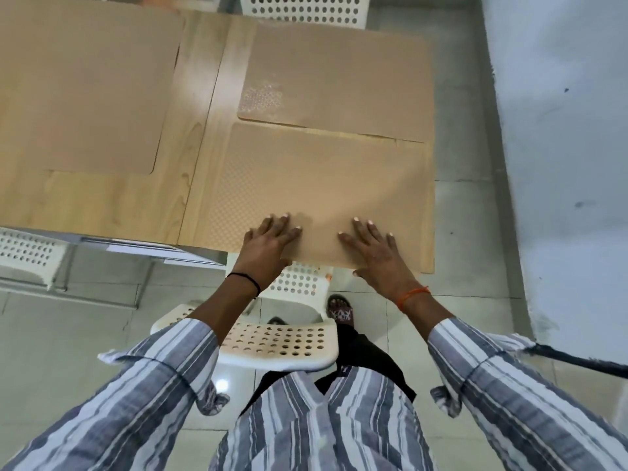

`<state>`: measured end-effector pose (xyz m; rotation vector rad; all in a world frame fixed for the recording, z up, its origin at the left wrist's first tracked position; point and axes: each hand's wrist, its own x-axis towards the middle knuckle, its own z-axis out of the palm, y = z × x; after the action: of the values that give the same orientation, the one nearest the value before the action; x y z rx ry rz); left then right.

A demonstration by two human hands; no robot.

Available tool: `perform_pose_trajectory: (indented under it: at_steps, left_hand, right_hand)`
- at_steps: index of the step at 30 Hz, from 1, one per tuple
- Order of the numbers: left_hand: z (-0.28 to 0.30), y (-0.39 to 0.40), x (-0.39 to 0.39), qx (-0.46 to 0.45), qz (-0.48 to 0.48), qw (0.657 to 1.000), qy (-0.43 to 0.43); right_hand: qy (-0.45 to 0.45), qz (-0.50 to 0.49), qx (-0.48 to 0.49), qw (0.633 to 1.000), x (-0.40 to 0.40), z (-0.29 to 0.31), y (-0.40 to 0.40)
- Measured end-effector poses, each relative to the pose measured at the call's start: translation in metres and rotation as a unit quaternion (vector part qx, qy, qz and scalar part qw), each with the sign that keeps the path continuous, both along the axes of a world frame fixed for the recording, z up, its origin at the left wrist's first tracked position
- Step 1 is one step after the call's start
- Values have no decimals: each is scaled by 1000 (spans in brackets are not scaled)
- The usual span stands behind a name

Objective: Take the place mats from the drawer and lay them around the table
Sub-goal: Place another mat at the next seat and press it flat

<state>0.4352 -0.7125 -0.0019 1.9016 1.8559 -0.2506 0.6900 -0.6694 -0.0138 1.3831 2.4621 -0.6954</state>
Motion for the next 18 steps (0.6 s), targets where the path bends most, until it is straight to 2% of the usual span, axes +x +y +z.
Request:
perform_pose_trajectory:
  at_steps: [7, 18]
  left_hand:
    - [5, 9, -7, 10, -11, 1000, -11]
    - [4, 12, -4, 16, -40, 999, 23]
  right_hand:
    - [11, -23, -15, 1000, 2, 4, 7]
    - [3, -70, -17, 997, 7, 6, 11]
